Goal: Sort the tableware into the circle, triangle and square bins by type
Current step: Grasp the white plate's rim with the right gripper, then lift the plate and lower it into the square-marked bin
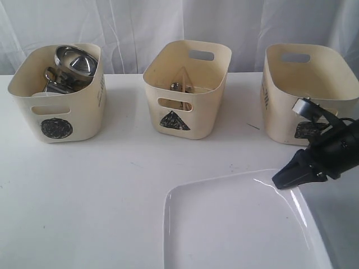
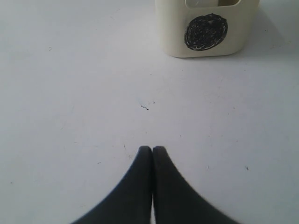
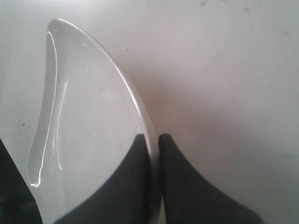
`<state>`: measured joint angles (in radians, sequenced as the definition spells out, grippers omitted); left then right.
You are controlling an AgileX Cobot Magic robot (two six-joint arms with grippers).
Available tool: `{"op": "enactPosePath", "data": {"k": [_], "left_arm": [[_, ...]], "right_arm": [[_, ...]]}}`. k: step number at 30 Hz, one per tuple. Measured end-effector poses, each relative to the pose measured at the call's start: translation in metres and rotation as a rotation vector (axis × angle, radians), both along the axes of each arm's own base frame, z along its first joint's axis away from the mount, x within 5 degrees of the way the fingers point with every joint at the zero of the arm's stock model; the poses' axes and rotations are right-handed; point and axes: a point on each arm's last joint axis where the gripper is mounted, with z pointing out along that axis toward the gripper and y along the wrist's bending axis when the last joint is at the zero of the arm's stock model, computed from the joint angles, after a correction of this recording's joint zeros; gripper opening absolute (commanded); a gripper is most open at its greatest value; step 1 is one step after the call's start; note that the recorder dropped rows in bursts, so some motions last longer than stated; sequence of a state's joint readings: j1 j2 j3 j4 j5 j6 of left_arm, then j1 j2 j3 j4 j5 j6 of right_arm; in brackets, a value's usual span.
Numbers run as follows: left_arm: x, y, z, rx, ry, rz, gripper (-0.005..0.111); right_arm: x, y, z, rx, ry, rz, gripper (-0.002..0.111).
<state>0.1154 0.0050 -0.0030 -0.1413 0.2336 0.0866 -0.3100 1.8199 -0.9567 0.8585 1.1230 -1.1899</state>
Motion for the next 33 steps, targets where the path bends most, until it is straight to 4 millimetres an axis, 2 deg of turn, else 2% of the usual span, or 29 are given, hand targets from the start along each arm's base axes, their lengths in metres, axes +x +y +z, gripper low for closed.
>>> {"op": "enactPosePath", "data": {"k": [9,14,19,23,25,29,31,33], "left_arm": [[0.0,0.0,0.0,0.0,0.0,0.0,0.001],[0.0,0.0,0.0,0.0,0.0,0.0,0.001],[0.0,0.0,0.0,0.0,0.0,0.0,0.001],[0.0,0.0,0.0,0.0,0.0,0.0,0.001],[0.0,0.0,0.0,0.0,0.0,0.0,0.001],[0.0,0.0,0.0,0.0,0.0,0.0,0.001],[0.0,0.0,0.0,0.0,0.0,0.0,0.001],[0.0,0.0,0.0,0.0,0.0,0.0,0.001]], "right_arm": [[0.002,0.001,-0.001,-0.019,0.075,-0.103,0.0],[0.001,0.003,0.0,0.009,0.093,-0.106,0.0],[-0.003,0.005,0.014,0.021,0.057,-0.077,0.0],[-0.006,0.009,0.037,0.043,-0.019,-0.071,0.0],[-0.005,0.011,0.055,0.058,-0.083,-0.082,0.0],[0.005,0.011,0.1,0.08,-0.236,-0.12,0.0],[0.017,0.01,0.13,0.099,-0.336,-0.142,0.0],[0.023,0.008,0.146,0.102,-0.386,-0.157,0.0]]}}
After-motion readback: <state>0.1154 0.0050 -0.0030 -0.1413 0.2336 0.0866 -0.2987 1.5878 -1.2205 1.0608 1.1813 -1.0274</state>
